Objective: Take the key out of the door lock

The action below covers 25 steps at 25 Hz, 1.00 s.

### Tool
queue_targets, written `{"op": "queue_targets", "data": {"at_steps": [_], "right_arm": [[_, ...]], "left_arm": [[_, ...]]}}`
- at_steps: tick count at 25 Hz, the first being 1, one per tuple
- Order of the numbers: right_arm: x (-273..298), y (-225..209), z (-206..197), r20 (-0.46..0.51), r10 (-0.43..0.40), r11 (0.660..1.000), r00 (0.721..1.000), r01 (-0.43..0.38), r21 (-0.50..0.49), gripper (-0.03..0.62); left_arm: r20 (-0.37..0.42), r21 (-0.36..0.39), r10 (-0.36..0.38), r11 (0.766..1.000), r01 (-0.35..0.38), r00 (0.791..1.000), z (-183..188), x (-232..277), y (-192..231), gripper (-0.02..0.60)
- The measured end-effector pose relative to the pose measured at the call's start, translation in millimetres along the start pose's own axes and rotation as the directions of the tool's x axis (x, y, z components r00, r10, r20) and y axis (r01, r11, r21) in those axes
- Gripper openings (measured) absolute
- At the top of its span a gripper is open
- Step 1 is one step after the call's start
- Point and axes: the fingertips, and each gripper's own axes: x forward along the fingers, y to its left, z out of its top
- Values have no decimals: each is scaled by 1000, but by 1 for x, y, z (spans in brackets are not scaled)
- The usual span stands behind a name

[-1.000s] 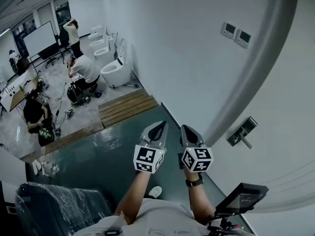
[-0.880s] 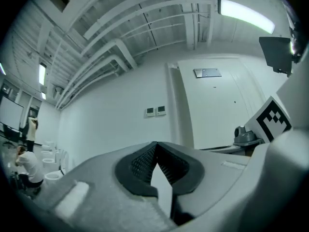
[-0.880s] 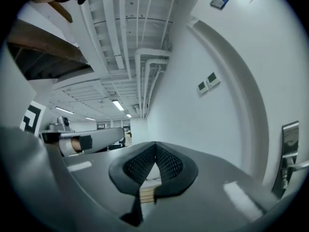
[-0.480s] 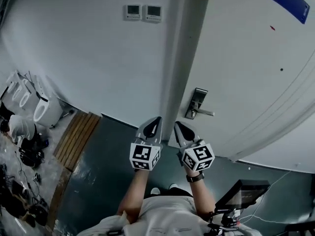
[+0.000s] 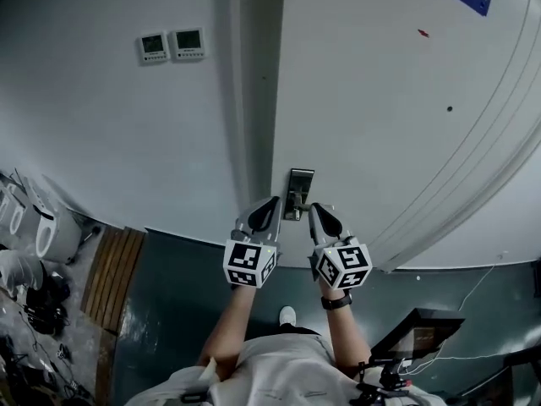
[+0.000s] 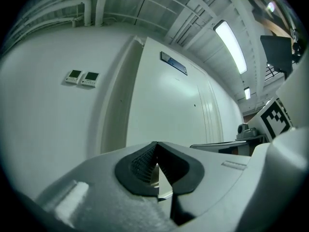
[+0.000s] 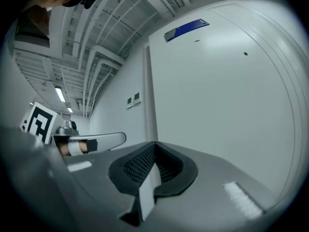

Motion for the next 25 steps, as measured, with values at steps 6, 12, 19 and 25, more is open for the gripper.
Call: {"op": "queue_targets", "data": {"at_steps": [6, 12, 19, 25], "right_arm": [[44, -14, 20, 29, 65, 998, 997, -64, -28, 6], [69, -12, 26, 37, 142, 989, 989, -140, -43, 5], [94, -15, 13, 11, 146, 989, 989, -146, -5, 5], [99, -18, 8, 10, 85, 996, 996, -85, -1, 5]], "left_arm": [[20, 28, 62, 998, -62, 998, 13, 40, 37, 0], [43, 48, 51, 997, -53, 998, 20, 71, 48, 2], [-33, 13, 41, 999, -40, 999, 3, 99, 72, 141], [-72, -27, -43, 999, 41, 996, -11, 116, 76, 218]]}}
